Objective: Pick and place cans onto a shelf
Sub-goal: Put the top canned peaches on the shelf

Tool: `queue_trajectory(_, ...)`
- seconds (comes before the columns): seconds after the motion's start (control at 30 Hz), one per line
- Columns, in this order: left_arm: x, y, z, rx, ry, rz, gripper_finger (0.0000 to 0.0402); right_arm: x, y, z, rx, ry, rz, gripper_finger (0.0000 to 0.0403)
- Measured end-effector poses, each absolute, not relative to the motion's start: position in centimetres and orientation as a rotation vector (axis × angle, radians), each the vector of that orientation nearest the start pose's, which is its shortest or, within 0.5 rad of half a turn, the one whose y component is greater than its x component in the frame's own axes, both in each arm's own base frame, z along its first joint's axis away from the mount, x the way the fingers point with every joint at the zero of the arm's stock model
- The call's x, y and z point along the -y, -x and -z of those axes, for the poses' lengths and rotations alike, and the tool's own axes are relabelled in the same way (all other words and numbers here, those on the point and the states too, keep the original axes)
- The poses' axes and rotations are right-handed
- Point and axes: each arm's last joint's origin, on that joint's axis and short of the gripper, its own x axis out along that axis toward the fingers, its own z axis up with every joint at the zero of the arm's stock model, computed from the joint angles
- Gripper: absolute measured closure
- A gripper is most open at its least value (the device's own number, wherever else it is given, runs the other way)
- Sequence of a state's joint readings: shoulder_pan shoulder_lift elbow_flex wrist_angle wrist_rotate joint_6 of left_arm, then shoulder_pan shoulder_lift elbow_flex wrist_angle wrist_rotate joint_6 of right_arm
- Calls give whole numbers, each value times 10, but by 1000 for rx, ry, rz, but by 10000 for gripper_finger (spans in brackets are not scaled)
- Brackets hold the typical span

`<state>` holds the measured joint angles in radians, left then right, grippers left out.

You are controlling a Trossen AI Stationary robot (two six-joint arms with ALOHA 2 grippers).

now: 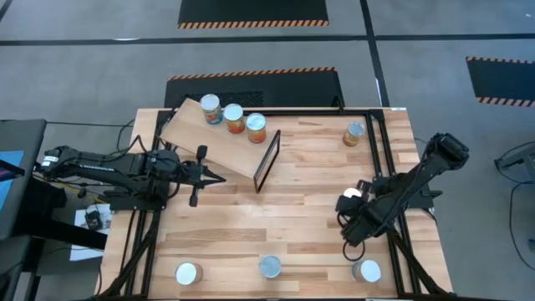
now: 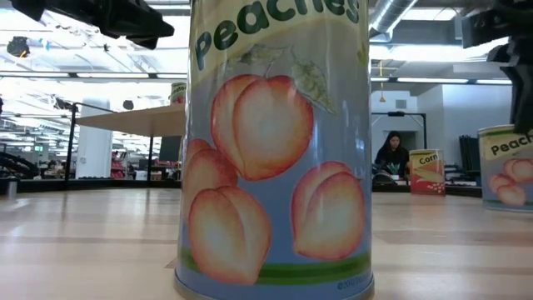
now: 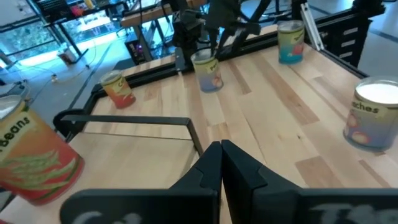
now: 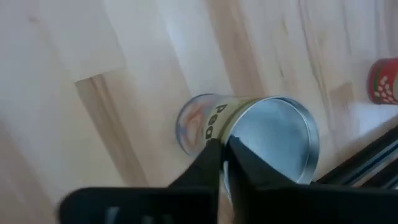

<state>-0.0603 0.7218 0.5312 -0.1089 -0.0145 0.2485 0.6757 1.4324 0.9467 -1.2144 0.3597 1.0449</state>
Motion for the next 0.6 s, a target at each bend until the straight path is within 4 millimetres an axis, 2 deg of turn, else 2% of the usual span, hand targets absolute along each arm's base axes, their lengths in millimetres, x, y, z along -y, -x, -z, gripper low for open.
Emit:
queue_trajectory(0.07,10,-166,-261,-304,-260,83,401,-129,-179,-217,-1329,-8,476,394)
queue_trajectory(0.23,10,-166,-261,-305,-273,86,401,-134,-202,-240,-1166,22,326,386)
queue_trajectory(0.4,10,-166,-261,-305,-275,86,401,-138,-246,-253,-906,73,86,394)
queue_trajectory(0.6,10,-165,-261,-305,-275,86,401,-135,-299,-250,-711,231,-172,397)
